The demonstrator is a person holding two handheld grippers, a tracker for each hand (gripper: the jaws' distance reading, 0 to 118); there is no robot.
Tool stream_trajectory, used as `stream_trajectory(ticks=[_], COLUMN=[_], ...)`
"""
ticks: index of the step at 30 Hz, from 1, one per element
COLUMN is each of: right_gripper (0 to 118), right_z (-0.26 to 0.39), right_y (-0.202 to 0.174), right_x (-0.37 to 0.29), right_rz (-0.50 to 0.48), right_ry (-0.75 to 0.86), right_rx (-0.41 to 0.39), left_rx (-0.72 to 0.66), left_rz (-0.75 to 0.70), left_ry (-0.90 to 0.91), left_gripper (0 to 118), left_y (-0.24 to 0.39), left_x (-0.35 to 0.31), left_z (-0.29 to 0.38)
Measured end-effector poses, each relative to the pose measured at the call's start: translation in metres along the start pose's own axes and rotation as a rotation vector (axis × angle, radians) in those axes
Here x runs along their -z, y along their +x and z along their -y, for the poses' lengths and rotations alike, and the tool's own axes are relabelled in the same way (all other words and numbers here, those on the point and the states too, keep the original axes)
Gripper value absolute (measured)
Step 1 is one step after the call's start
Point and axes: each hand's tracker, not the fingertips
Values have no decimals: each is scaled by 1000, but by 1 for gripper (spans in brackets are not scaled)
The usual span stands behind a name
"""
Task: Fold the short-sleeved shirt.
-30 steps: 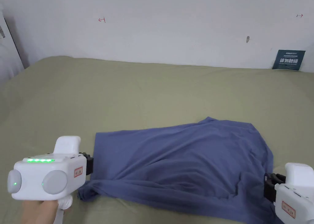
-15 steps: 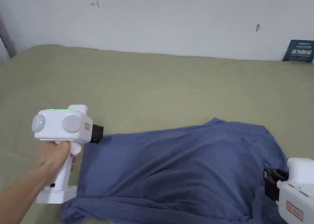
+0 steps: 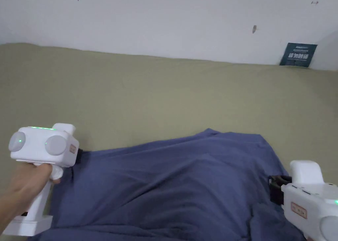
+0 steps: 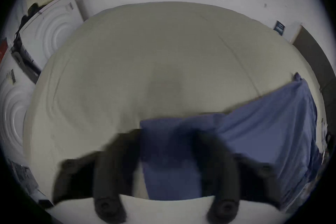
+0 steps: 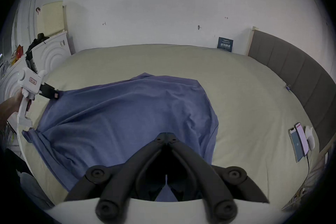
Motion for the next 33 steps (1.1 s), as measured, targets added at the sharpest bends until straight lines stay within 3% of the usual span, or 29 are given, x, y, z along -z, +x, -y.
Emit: stream_trajectory(ticks=[13, 14, 16, 17, 21, 26, 28, 29, 30, 31, 32, 33], right_gripper=[0, 7, 85, 118, 105, 105, 96, 88, 62, 24, 1, 1], right_z=[-109, -110, -109, -107, -103, -95, -95, -96, -97, -99, -100, -104], right_y=[75, 79, 78, 79, 79, 76, 77, 76, 74, 75, 74, 71], right_x=[148, 158, 170, 177, 186, 207, 203, 198, 192, 183, 176, 168], right_rz=[89, 64, 77, 79, 69, 73, 68, 68, 68, 46, 37, 42], right_ry=[-205, -247, -260, -272, -318, -333, -318, -316, -307, -288, -302, -294], right_rx=[16, 37, 42, 36, 71, 63, 80, 77, 67, 51, 48, 45], left_rx=[-2, 0, 5, 3, 7, 6, -2, -6, -12, -21, -27, -29], left_rz=[28, 28, 30, 32, 42, 45, 47, 48, 49, 50, 49, 48], left_ry=[11, 12, 15, 15, 14, 13, 15, 15, 16, 17, 16, 14], left_gripper=[0, 0, 0, 0, 0, 0, 0, 0, 0, 0, 0, 0], left_y=[-4, -4, -5, -5, -7, -7, -8, -8, -8, -8, -8, -8], left_x=[13, 14, 19, 21, 24, 31, 31, 31, 31, 29, 26, 24], left_z=[0, 0, 0, 0, -2, -2, 0, 0, 0, 0, 0, -1])
